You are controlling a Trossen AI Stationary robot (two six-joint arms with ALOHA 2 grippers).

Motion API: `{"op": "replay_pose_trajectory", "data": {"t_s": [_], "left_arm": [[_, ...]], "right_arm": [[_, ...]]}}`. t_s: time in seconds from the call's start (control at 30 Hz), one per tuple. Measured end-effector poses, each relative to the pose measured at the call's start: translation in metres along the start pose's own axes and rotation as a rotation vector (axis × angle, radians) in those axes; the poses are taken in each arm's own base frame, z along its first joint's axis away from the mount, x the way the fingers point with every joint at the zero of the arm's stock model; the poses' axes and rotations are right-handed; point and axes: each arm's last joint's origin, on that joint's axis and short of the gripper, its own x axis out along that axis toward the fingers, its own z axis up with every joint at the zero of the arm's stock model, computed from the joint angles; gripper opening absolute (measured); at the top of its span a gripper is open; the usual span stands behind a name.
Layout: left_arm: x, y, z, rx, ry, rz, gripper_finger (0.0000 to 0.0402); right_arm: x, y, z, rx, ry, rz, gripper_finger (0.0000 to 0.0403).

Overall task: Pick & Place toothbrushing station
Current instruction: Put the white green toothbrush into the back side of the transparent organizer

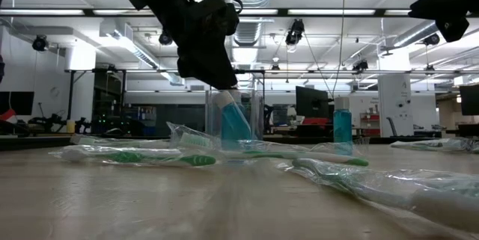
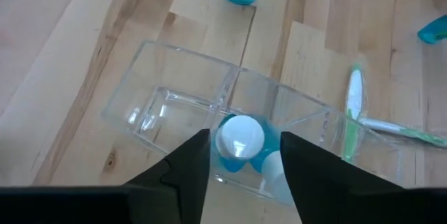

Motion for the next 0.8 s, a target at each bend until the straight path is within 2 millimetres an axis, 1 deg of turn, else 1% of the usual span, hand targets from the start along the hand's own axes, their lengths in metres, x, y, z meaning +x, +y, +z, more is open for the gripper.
{"op": "replay_pose_trajectory", "data": {"t_s": [0.1,0.2,0.33,0.43,0.57,0.67,0.8], "left_arm": [[-0.002,0.000,0.002,-0.001,-0.005,-0.007,0.0179],[-0.011,-0.003,0.012,0.014,-0.043,-0.016,0.0179],[-0.034,-0.006,0.027,0.056,-0.130,0.024,0.0179],[-0.054,-0.006,0.035,0.062,-0.199,0.061,0.0179],[-0.075,-0.006,0.033,0.075,-0.248,0.065,0.0181],[-0.087,-0.007,0.030,0.118,-0.275,0.061,0.0181],[-0.099,-0.007,0.028,0.130,-0.323,0.047,0.0181]], "right_arm": [[0.000,0.000,0.000,-0.001,0.000,0.000,0.0080],[0.000,0.000,0.000,0.000,0.000,0.000,0.0082],[0.000,0.000,0.000,0.000,0.000,0.000,0.0078],[0.000,0.000,0.000,0.000,0.000,0.000,0.0073],[0.000,0.000,0.000,0.000,0.000,0.000,0.0068],[0.000,0.000,0.000,0.000,0.000,0.000,0.0069],[0.000,0.000,0.000,0.000,0.000,0.000,0.0075]]}}
